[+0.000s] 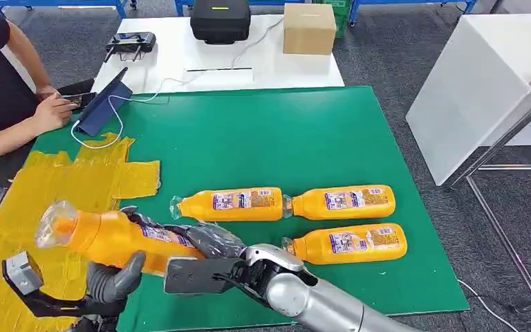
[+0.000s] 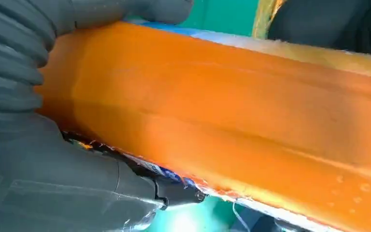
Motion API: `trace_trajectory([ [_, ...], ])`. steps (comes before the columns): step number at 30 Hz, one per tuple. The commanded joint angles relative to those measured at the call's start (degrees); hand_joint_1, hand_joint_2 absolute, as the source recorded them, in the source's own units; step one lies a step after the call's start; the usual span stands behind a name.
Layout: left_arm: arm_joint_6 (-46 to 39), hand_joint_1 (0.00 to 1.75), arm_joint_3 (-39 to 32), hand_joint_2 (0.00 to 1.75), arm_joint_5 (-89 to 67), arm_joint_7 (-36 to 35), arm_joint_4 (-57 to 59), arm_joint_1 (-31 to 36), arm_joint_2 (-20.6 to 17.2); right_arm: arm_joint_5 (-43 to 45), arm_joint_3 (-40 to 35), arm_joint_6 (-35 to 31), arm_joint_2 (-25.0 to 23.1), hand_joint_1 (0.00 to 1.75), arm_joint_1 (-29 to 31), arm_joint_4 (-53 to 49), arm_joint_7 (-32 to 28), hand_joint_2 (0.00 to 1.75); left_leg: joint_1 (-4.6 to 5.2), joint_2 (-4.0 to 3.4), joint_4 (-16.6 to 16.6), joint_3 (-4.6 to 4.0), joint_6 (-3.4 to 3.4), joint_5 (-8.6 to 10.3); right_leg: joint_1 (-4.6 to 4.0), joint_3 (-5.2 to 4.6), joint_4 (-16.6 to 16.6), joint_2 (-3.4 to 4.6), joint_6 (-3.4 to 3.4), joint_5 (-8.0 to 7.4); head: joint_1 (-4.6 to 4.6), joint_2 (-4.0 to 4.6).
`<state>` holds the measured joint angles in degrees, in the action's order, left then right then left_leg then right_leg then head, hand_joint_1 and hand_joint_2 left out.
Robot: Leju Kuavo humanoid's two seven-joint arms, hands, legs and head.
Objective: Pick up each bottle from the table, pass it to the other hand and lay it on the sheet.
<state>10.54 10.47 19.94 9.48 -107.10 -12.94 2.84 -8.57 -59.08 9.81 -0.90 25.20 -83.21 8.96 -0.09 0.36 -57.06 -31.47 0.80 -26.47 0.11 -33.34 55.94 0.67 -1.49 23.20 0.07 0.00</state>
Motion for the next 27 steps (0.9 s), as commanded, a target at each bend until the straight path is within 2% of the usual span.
trace_trajectory([
  [1, -13.2, 1.75, -2.9, 1.75, -21.0, 5.4, 0.1, 2.6, 1.9, -13.1, 6.6, -7.0, 6.9, 0.00, -5.4, -5.1, 1.5, 0.00, -0.04, 0.25, 0.0, 0.04, -0.02, 0.00, -0.05, 0.14, -0.1, -0.29, -0.01, 0.06, 0.00, 0.00],
  [2, -17.8, 1.75, -3.9, 1.75, -28.1, 5.8, 1.0, 4.3, 2.5, -16.1, 9.0, -8.2, 7.5, 0.00, -7.2, -6.5, 1.7, 0.00, -0.04, 0.28, 0.0, 0.02, -0.03, -0.01, -0.05, 0.13, 0.0, -0.32, -0.01, 0.08, 0.00, 0.00],
  [6, -21.4, 1.75, -6.7, 1.75, -35.6, 4.8, 4.2, 7.5, 1.6, -20.8, 14.0, -8.9, 8.1, 0.00, -10.0, -7.9, 2.7, 0.00, -0.06, 0.33, 0.0, 0.06, -0.05, -0.01, -0.06, 0.21, -0.1, -0.41, 0.00, 0.09, -0.02, 0.00],
  [7, -22.0, 1.75, -7.4, 1.75, -37.0, 4.7, 4.8, 8.0, 1.4, -21.7, 14.8, -8.7, 8.2, 0.00, -10.2, -7.8, 2.7, 1.75, -0.06, 0.39, 0.0, 0.08, -0.05, 0.01, -0.07, 0.23, -0.1, -0.47, 0.00, 0.09, 0.00, 0.00],
  [8, -26.9, 1.75, -8.5, 1.75, -45.9, 5.4, 6.1, 9.1, 0.8, -23.8, 16.7, -8.9, 8.1, 0.00, -10.5, -7.5, 3.1, 1.75, -0.01, 0.32, 0.1, 0.09, -0.04, 0.04, -0.02, 0.18, -0.1, -0.41, 0.00, 0.07, 0.02, 0.00],
  [10, -31.6, 1.75, -10.1, 1.75, -54.6, 5.0, 8.7, 11.3, -0.5, -25.5, 19.4, -8.8, 8.8, 0.00, -9.0, -6.0, 3.5, 1.75, -0.01, 0.25, 0.0, 0.09, -0.03, 0.02, -0.01, 0.17, 0.0, -0.23, 0.00, 0.03, 0.00, 0.00],
  [20, -31.4, 1.75, -10.4, 1.75, -54.8, 5.2, 8.7, 11.3, -0.1, -25.8, 20.5, -7.5, 8.0, 0.00, -9.2, -5.6, 2.5, 1.75, -0.02, 0.10, 0.1, 0.19, -0.04, -0.05, -0.02, 0.21, 0.0, -0.15, -0.02, 0.05, 0.00, 0.00],
  [23, -36.6, 1.75, -10.6, 1.75, -72.9, 0.5, 13.5, 14.3, -3.7, -26.2, 21.5, -5.2, 8.6, 0.00, -5.4, -2.2, 3.9, 1.75, -0.01, 0.03, 0.0, 0.14, -0.04, -0.02, -0.02, 0.16, 0.0, -0.12, -0.02, 0.01, 0.00, 0.00],
  [27, -34.0, 1.75, -9.1, 1.75, -90.9, -4.6, 26.6, 20.9, -9.6, -27.0, 22.2, 0.5, 8.3, 0.00, 2.0, 6.7, 5.0, 1.75, 0.05, 0.04, 0.1, 0.11, -0.04, 0.09, 0.04, 0.11, 0.0, -0.10, -0.01, -0.08, 0.00, 0.00],
])
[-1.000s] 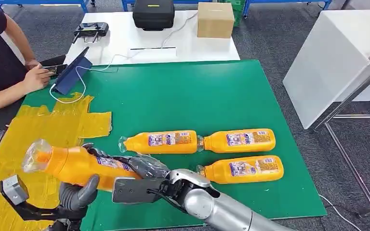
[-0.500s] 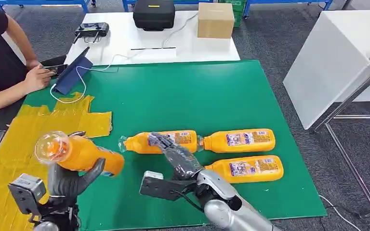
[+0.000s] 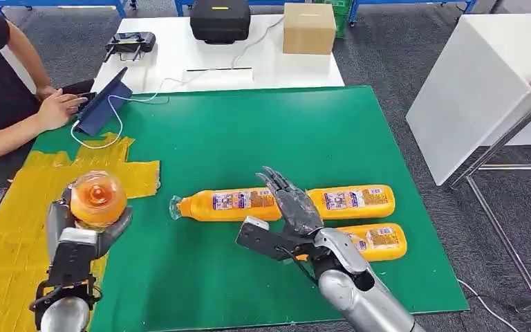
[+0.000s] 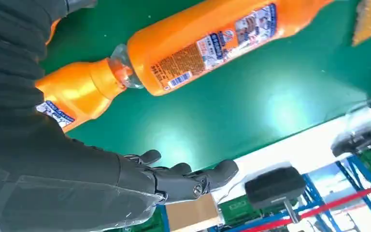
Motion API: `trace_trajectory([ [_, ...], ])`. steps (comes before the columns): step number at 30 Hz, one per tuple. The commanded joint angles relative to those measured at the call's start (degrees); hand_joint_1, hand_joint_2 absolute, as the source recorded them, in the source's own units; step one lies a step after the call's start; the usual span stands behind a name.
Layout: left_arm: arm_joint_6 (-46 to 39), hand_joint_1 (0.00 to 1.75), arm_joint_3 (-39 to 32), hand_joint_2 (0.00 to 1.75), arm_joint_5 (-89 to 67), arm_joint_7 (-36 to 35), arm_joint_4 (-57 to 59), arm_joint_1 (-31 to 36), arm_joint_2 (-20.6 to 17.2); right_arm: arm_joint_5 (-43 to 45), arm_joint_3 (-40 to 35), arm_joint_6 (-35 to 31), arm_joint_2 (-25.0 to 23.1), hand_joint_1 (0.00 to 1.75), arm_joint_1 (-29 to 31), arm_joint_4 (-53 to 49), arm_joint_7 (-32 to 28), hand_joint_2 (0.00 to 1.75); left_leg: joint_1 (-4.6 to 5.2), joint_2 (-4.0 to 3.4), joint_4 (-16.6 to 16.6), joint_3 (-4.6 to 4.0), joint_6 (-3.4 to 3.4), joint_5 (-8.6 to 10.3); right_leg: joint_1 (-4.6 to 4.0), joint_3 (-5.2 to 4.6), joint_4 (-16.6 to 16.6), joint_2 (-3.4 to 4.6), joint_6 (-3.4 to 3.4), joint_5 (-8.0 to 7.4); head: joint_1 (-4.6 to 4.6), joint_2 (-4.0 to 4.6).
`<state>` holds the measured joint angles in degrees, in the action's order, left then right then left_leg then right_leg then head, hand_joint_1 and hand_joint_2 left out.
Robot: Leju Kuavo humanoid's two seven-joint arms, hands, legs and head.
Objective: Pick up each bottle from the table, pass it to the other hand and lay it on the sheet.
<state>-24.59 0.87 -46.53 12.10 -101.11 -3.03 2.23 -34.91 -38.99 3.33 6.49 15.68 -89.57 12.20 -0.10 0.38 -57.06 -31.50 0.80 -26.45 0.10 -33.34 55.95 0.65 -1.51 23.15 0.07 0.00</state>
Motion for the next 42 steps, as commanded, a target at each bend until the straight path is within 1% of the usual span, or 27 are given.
trace_trajectory([
  [1, 1.5, 1.75, 1.5, 1.75, -28.6, -8.7, 24.1, 12.6, -10.2, -0.7, 1.8, 8.4, 0.6, 0.00, 13.3, 15.5, 2.4, 1.75, 0.02, 0.02, 0.1, 0.10, -0.08, 0.11, 0.02, 0.09, 0.0, -0.08, 0.03, -0.08, 0.02, 0.00],
  [2, 2.2, 1.75, 2.9, 1.75, -32.5, -10.5, 28.7, 14.9, -11.5, -1.0, 1.1, 9.8, 0.3, 0.00, 15.5, 18.5, 3.1, 1.75, 0.04, 0.01, 0.1, 0.13, -0.06, 0.10, 0.04, 0.11, 0.0, -0.03, 0.03, -0.07, 0.00, 0.00],
  [5, 3.0, 1.75, 7.0, 1.75, -38.0, -12.1, 38.2, 19.5, -14.3, -0.9, -0.1, 11.8, -1.2, 0.00, 19.7, 24.2, 3.3, 1.75, 0.01, -0.03, 0.1, 0.13, -0.15, 0.27, 0.01, 0.10, -0.1, -0.07, 0.01, -0.19, 0.00, 0.00],
  [6, 3.6, 1.75, 7.4, 1.75, -38.0, -11.9, 40.1, 20.4, -14.4, -0.7, -0.3, 12.2, -1.8, 0.00, 20.5, 25.5, 3.5, 1.75, 0.02, -0.04, 0.1, 0.14, -0.12, 0.34, 0.02, 0.07, 0.0, -0.07, 0.15, -0.27, -0.02, 0.00],
  [11, 6.2, 1.75, 8.7, 1.75, -41.4, -16.7, 46.0, 24.8, -13.9, -0.7, -1.9, 13.1, -4.2, 0.00, 23.1, 30.0, 4.5, 1.75, -0.03, -0.06, 0.0, 0.02, -0.20, 0.41, -0.02, -0.01, 0.0, -0.05, 0.05, -0.29, 0.00, 0.00],
  [17, 9.0, 1.75, 8.1, 1.75, -41.8, -18.9, 48.2, 26.1, -13.2, -1.0, -4.6, 13.3, -5.6, 0.00, 23.7, 31.9, 4.8, 1.75, -0.10, -0.09, 0.0, 0.03, -0.20, 0.37, -0.06, 0.00, 0.1, -0.02, 0.02, -0.27, 0.00, 0.00],
  [18, 9.0, 1.66, 8.1, 1.75, -41.8, -18.9, 48.2, 26.1, -13.2, -1.0, -4.6, 13.3, -5.6, 0.00, 23.7, 31.9, 4.8, 1.75, -0.08, -0.08, 0.0, -0.02, -0.19, 0.38, -0.04, -0.05, 0.1, 0.00, 0.01, -0.28, 0.02, 0.00],
  [19, 9.9, 0.02, 7.6, 1.75, -41.2, -19.3, 48.8, 26.7, -12.6, -1.1, -4.8, 13.2, -6.1, 0.00, 24.1, 32.7, 4.9, 1.75, -0.09, -0.05, 0.0, -0.05, -0.19, 0.38, -0.05, -0.04, 0.1, -0.05, 0.01, -0.27, 0.00, 0.00],
  [22, 14.0, 0.00, 6.1, 1.75, -36.5, -18.4, 50.4, 28.5, -11.0, -1.3, -5.1, 13.4, -7.3, 0.00, 24.9, 34.9, 4.9, 1.75, -0.07, -0.02, 0.0, -0.18, -0.18, 0.40, -0.04, -0.18, 0.1, -0.05, 0.01, -0.28, 0.02, 0.00],
  [26, 14.8, 0.00, 5.6, 1.75, -34.8, -17.8, 50.3, 28.6, -10.6, -1.5, -5.2, 13.5, -7.5, 0.00, 25.0, 35.4, 4.9, 1.75, -0.08, 0.05, 0.0, -0.21, -0.20, 0.41, -0.06, -0.19, 0.1, -0.12, 0.01, -0.27, 0.00, 0.00],
  [27, 15.6, 0.00, 5.6, 0.00, -33.4, -17.3, 50.0, 28.6, -10.5, -1.9, -5.6, 13.8, -7.9, 0.00, 25.3, 36.1, 4.8, 1.75, -0.06, 0.07, 0.0, -0.22, -0.18, 0.41, -0.03, -0.21, 0.1, -0.11, 0.00, -0.27, 0.00, 0.00],
  [31, 17.4, 0.00, 5.2, 0.00, -28.9, -16.4, 49.0, 29.5, -9.5, -3.3, -7.1, 14.4, -10.2, 0.00, 26.3, 39.3, 4.5, 1.75, -0.07, 0.03, -0.1, -0.24, -0.18, 0.40, -0.04, -0.23, 0.1, -0.06, 0.01, -0.28, 0.02, 0.00],
  [42, 17.4, 0.00, 5.2, 0.00, -28.9, -16.4, 48.9, 29.5, -9.5, -3.3, -7.1, 14.3, -10.3, 0.00, 26.2, 39.3, 4.5, 1.75, -0.09, 0.06, -0.1, -0.24, -0.18, 0.39, -0.06, -0.22, 0.1, -0.12, 0.00, -0.26, 0.02, -0.02],
])
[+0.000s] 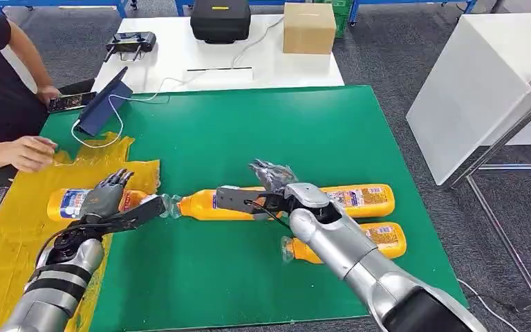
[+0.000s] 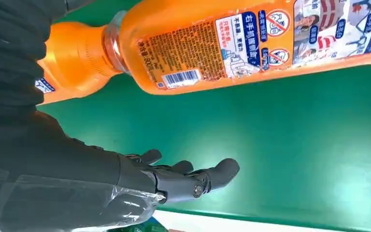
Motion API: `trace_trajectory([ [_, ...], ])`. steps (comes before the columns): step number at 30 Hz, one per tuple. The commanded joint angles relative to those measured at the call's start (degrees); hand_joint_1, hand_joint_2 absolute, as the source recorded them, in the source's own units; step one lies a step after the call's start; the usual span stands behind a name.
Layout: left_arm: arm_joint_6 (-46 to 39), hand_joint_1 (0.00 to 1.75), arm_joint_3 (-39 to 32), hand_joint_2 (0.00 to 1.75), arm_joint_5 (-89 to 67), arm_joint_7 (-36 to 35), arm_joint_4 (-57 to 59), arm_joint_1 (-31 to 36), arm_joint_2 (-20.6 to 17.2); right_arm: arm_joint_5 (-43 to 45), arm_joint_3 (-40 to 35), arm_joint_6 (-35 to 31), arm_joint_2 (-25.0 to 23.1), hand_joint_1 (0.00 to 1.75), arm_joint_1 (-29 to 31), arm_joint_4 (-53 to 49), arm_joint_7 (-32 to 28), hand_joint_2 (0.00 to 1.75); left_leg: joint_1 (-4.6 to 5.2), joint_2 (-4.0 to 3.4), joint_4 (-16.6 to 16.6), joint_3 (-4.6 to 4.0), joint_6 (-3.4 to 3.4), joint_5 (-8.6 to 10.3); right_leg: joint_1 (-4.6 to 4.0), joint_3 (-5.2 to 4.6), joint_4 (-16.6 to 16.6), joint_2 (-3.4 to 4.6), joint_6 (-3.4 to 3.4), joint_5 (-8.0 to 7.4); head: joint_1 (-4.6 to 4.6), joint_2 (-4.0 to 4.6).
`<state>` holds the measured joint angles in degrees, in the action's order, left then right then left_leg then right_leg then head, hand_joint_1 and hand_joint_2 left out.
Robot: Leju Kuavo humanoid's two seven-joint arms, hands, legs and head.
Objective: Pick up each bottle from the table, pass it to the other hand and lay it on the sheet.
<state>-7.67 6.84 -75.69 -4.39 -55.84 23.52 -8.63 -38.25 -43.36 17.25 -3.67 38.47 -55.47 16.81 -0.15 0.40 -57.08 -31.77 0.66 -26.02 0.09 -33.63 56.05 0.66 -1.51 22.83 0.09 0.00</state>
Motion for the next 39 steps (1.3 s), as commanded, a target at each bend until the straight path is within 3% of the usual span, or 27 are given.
trace_trajectory([
  [1, 0.5, 0.00, -0.7, 0.00, 0.2, 0.1, 3.7, 3.0, 1.4, 0.1, -2.7, 0.4, -0.1, 0.00, 3.4, 5.2, -0.1, 1.75, -0.01, 0.04, 0.0, 0.01, -0.02, -0.04, -0.02, 0.04, 0.0, -0.11, 0.00, 0.05, -0.02, 0.00],
  [9, 9.2, 0.00, -2.6, 0.00, 19.7, 5.0, -6.8, 1.3, 3.8, -1.0, -5.4, 0.9, -3.9, 0.00, 4.5, 11.0, -1.4, 1.75, -0.06, 0.03, -0.1, -0.02, -0.05, -0.06, -0.06, 0.02, 0.0, -0.11, 0.02, 0.06, 0.00, 0.00],
  [15, 14.5, 0.00, -3.1, 0.00, 38.5, 6.1, -22.7, -5.9, 5.5, 0.1, -6.3, 0.5, -2.1, 0.00, 3.4, 12.0, -2.7, 1.75, -0.03, -0.03, 0.0, 0.04, -0.01, -0.08, -0.03, 0.07, 0.0, -0.03, -0.02, 0.06, 0.00, 0.00],
  [26, 14.6, 0.00, -3.0, 0.00, 40.4, 6.2, -23.0, -6.1, 5.5, 0.2, -6.4, 0.9, -2.0, 0.00, 3.4, 12.3, -2.9, 1.75, -0.01, 0.01, 0.0, -0.04, -0.03, -0.04, -0.02, -0.01, 0.0, -0.06, 0.01, 0.03, 0.00, 0.00],
  [34, 12.6, 0.00, 0.5, 0.00, 45.3, 7.1, -32.7, -11.2, 6.2, -2.5, -9.8, -0.4, -1.2, 0.00, 1.8, 18.0, -5.3, 1.75, -0.01, 0.04, 0.1, 0.10, -0.01, -0.06, -0.02, 0.13, -0.1, -0.12, -0.02, 0.08, -0.02, 0.00],
  [39, 13.4, 0.00, 1.9, 0.00, 48.9, 8.5, -36.1, -13.4, 7.5, -6.2, -11.2, -2.5, -2.2, 0.00, 1.6, 22.3, -3.7, 1.75, -0.04, 0.06, 0.0, 0.09, -0.03, -0.06, -0.06, 0.14, -0.1, -0.14, -0.01, 0.06, 0.00, 0.00],
])
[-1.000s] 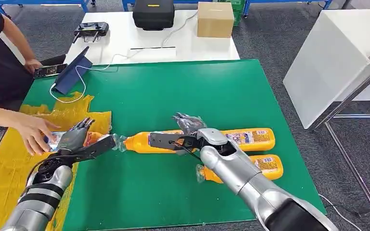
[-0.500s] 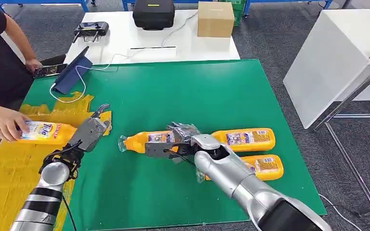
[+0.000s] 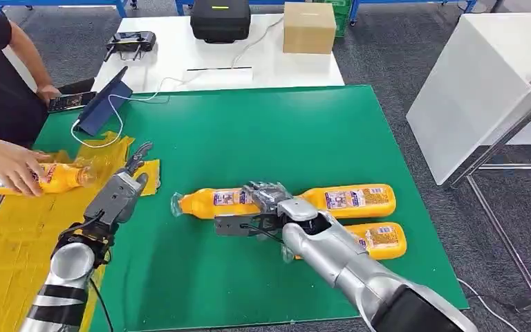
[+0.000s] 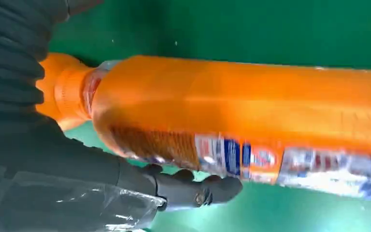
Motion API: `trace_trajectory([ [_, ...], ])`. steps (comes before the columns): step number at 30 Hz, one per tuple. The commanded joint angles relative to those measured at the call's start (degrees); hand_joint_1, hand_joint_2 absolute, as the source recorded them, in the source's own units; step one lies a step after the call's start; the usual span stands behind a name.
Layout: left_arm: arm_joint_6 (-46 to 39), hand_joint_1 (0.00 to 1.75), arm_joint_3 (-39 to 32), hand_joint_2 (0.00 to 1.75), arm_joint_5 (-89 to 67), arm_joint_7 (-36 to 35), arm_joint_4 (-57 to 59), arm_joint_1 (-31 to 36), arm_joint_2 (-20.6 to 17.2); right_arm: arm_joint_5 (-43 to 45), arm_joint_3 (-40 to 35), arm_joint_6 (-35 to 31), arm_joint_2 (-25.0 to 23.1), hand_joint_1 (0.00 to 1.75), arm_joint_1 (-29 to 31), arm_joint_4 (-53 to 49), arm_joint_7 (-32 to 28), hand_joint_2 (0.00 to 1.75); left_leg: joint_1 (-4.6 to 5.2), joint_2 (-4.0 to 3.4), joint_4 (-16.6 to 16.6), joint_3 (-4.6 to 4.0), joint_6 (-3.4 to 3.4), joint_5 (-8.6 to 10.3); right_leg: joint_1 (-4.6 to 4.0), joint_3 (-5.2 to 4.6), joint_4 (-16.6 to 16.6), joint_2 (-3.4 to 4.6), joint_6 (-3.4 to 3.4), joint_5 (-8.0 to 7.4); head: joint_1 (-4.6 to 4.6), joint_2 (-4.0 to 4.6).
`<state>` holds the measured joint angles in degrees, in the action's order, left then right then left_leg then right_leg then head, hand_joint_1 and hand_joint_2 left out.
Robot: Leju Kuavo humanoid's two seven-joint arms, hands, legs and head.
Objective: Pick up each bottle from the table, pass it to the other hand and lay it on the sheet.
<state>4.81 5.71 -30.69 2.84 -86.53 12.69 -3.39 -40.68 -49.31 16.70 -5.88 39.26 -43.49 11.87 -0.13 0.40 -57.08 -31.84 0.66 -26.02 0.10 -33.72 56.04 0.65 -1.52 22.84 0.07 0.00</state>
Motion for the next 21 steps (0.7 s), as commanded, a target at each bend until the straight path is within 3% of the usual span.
trace_trajectory([
  [1, 0.8, 0.00, 3.4, 0.00, 4.3, 1.3, -6.6, -3.3, 2.4, -4.2, -4.9, -2.8, -0.2, 0.00, 0.6, 12.0, 1.1, 1.75, -0.02, 0.03, 0.0, 0.13, -0.01, -0.04, -0.02, 0.17, -0.1, -0.08, -0.01, 0.04, 0.00, 0.00],
  [3, 1.6, 0.00, 4.2, 0.00, 6.7, 1.0, -7.8, -4.0, 2.2, -6.6, -4.8, -4.2, -0.7, 0.00, 0.5, 15.6, 0.8, 1.75, -0.04, 0.08, 0.1, 0.25, -0.03, -0.05, -0.05, 0.31, -0.2, -0.17, -0.01, 0.06, 0.00, 0.00],
  [4, 1.6, 0.00, 4.4, 0.00, 7.0, 1.0, -8.1, -4.2, 2.2, -6.9, -4.5, -4.7, -0.7, 0.16, 0.2, 16.4, 0.6, 1.75, -0.02, 0.12, 0.1, 0.23, -0.03, -0.03, -0.04, 0.29, -0.1, -0.19, 0.00, 0.06, 0.00, 0.00],
  [5, 1.5, 0.00, 4.5, 0.00, 7.2, 1.1, -8.3, -4.3, 2.3, -7.2, -3.9, -4.9, -1.0, 1.38, 0.1, 17.5, 0.4, 1.75, -0.01, 0.12, 0.1, 0.17, -0.02, -0.03, -0.03, 0.22, -0.1, -0.14, 0.00, 0.05, 0.02, 0.00],
  [6, 1.6, 0.00, 4.3, 0.00, 8.1, 1.1, -8.5, -4.4, 2.7, -7.8, -3.8, -5.0, -1.1, 1.48, -0.2, 18.1, 0.3, 1.75, -0.01, 0.19, 0.1, 0.23, -0.03, -0.03, -0.03, 0.31, -0.1, -0.22, 0.00, 0.07, -0.02, 0.00],
  [9, 1.6, 0.00, 4.3, 0.00, 10.0, 1.4, -9.0, -4.5, 3.0, -9.5, -3.5, -4.7, -1.3, 1.57, -1.1, 19.9, 0.3, 1.75, -0.02, 0.06, 0.1, 0.26, -0.03, -0.05, -0.03, 0.28, -0.1, -0.06, 0.01, 0.03, -0.04, 0.00],
  [14, 2.1, 0.00, 4.5, 0.00, 12.7, 1.6, -10.0, -4.8, 3.1, -12.1, -3.5, -5.1, -1.7, 1.54, -2.7, 22.1, -0.2, 1.75, -0.04, 0.04, 0.1, 0.62, -0.07, 0.00, -0.06, 0.62, -0.2, -0.20, 0.04, 0.00, -0.02, 0.00],
  [16, 2.2, 0.00, 4.7, 0.00, 13.1, 1.7, -10.5, -5.0, 3.2, -13.2, -3.8, -4.9, -1.9, 1.57, -3.1, 22.4, -0.2, 1.75, -0.06, 0.04, 0.1, 0.63, -0.08, 0.01, -0.08, 0.63, -0.3, -0.19, 0.05, -0.03, -0.02, 0.00],
  [18, 2.2, 0.00, 4.9, 0.00, 13.1, 1.7, -10.7, -5.1, 3.4, -13.4, -3.9, -4.8, -2.0, 1.75, -3.5, 22.5, -0.2, 1.75, -0.03, 0.03, 0.1, 0.76, -0.06, -0.05, -0.06, 0.73, -0.2, -0.13, 0.05, 0.04, 0.00, 0.00],
  [21, 2.1, 0.00, 5.2, 0.00, 12.8, 1.5, -11.2, -5.3, 3.7, -13.2, -2.3, -6.6, -2.3, 1.75, -3.6, 22.1, 0.1, 1.75, -0.05, 0.08, 0.2, 0.90, -0.05, -0.01, -0.09, 0.89, -0.3, -0.21, 0.04, 0.01, 0.00, 0.00],
])
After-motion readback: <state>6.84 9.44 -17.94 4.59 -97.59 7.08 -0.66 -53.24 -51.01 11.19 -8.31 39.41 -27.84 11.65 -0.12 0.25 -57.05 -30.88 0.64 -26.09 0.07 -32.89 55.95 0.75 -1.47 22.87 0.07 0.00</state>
